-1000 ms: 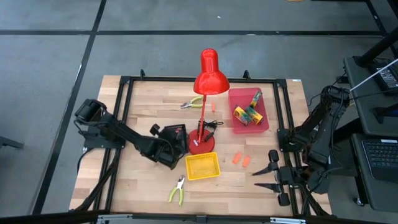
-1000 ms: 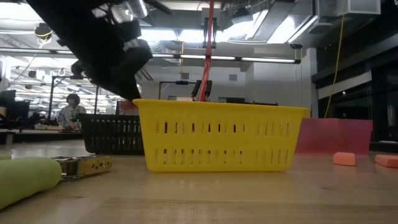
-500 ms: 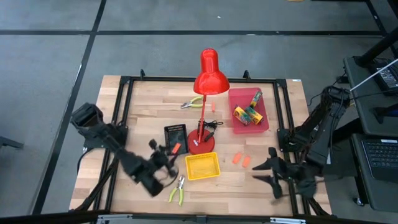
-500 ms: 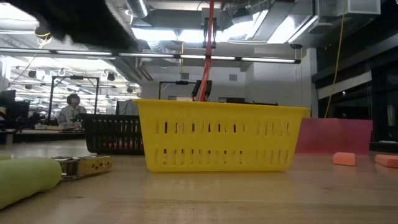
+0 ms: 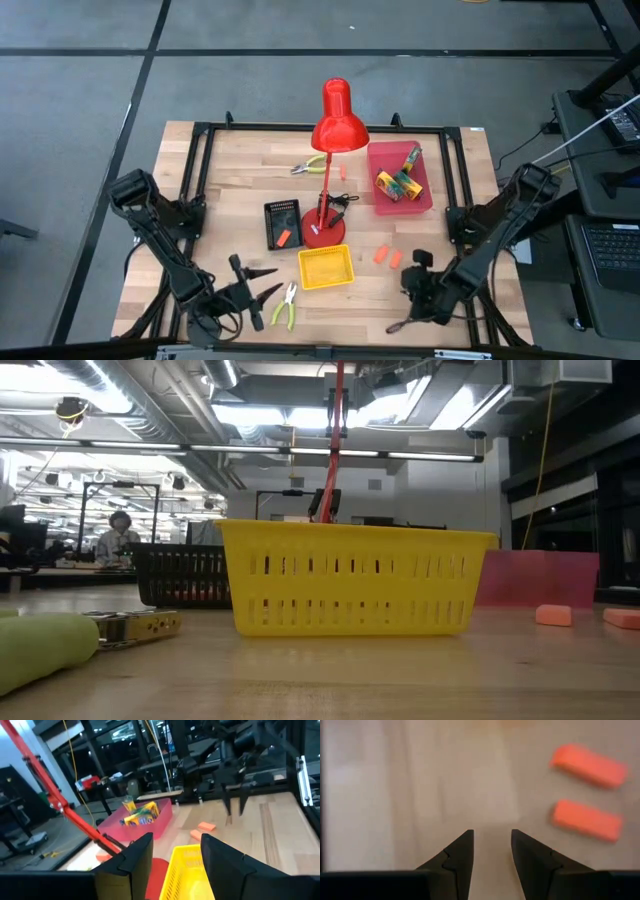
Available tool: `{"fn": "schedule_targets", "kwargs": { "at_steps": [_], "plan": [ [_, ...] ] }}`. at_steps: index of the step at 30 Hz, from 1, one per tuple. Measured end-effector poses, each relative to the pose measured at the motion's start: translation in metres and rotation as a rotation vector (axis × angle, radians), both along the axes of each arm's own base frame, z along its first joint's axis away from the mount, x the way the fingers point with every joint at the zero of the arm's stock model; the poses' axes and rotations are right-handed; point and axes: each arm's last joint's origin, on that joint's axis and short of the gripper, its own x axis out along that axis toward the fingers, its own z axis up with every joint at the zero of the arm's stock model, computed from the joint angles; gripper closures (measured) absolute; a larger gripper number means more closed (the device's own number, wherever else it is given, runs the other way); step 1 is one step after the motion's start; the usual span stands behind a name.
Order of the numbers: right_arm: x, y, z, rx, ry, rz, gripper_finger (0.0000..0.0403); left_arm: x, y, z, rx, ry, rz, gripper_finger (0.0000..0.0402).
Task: Pick & Place School Supplies
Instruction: Put the orange eraser into the black bin
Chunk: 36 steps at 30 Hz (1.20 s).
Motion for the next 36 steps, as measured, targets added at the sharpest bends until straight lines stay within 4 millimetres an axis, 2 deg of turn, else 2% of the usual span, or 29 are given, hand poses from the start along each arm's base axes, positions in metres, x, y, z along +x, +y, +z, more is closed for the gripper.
{"fn": "schedule_targets", "kwargs": {
  "at_steps": [4,9,15,26,32,36],
  "plan": [
    [0.008,-0.005,-0.003,-0.065,-0.089,-0.082,0.0268,0.002,0.001,0.001,0.009,0.012,-0.014,0.0247],
    [0.015,-0.01,-0.01,-0.128,-0.056,-0.054,0.0269,0.002,0.0,0.0,0.007,0.022,-0.034,0.0253],
    [0.02,-0.019,-0.018,-0.212,-0.075,-0.15,0.0269,0.002,0.0,0.0,-0.002,0.022,-0.043,0.0254],
    [0.012,-0.03,-0.022,-0.272,0.007,-0.271,0.0269,0.003,-0.001,0.0,-0.018,0.028,-0.07,0.0254],
    [0.01,-0.032,-0.023,-0.276,0.033,-0.284,0.0269,0.003,-0.001,-0.001,-0.029,0.029,-0.081,0.0254],
    [0.011,-0.03,-0.03,-0.292,0.066,-0.274,0.0269,0.003,-0.001,-0.001,-0.033,0.028,-0.083,0.0254]
  ]
}}
